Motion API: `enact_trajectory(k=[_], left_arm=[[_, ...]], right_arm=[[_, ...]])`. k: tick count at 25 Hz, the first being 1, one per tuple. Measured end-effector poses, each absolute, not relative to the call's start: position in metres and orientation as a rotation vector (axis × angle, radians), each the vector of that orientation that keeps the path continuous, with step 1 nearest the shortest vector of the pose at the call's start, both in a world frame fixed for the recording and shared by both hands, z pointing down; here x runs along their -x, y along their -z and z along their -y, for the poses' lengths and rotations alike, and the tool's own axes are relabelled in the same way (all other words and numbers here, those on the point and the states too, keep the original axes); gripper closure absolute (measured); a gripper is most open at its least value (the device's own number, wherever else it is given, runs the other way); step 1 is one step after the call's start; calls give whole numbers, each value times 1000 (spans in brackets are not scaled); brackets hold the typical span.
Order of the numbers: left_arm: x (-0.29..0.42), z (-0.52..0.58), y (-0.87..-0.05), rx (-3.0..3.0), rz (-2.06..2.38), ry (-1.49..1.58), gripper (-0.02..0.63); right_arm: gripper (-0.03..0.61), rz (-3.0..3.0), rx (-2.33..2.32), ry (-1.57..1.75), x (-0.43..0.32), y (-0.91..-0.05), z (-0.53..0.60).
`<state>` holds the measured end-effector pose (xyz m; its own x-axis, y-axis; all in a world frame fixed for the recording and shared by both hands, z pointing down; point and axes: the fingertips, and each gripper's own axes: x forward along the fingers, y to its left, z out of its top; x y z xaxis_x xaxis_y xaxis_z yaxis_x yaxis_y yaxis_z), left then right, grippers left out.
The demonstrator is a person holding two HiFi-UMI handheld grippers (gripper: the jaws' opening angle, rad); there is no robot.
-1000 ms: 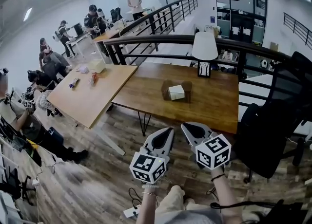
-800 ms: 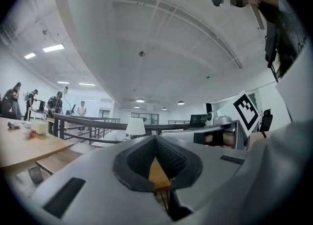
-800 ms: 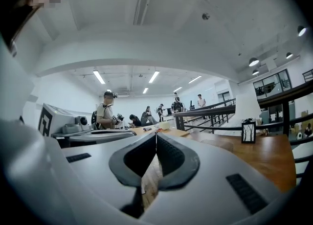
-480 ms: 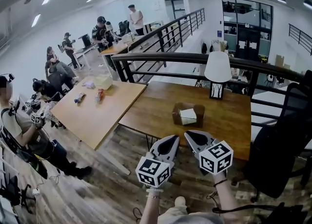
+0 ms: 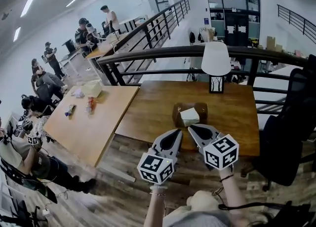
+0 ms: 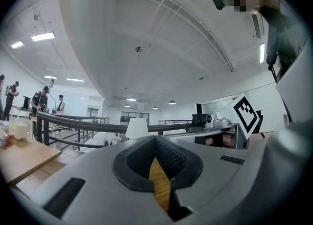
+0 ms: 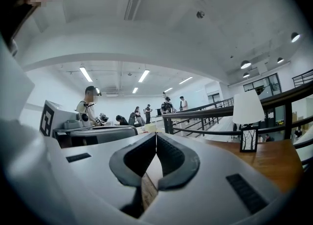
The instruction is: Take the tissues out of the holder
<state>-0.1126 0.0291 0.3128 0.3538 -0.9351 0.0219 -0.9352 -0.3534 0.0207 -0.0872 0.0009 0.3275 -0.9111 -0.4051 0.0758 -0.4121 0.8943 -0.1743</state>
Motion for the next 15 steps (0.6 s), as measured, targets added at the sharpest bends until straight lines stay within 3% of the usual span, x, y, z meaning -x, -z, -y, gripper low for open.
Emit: enact_trajectory(k=[15], left_arm=[[150,75,-362,-2503,1645,-61,606]], right_arm=[[566,2887,-688,-393,114,-367,112]])
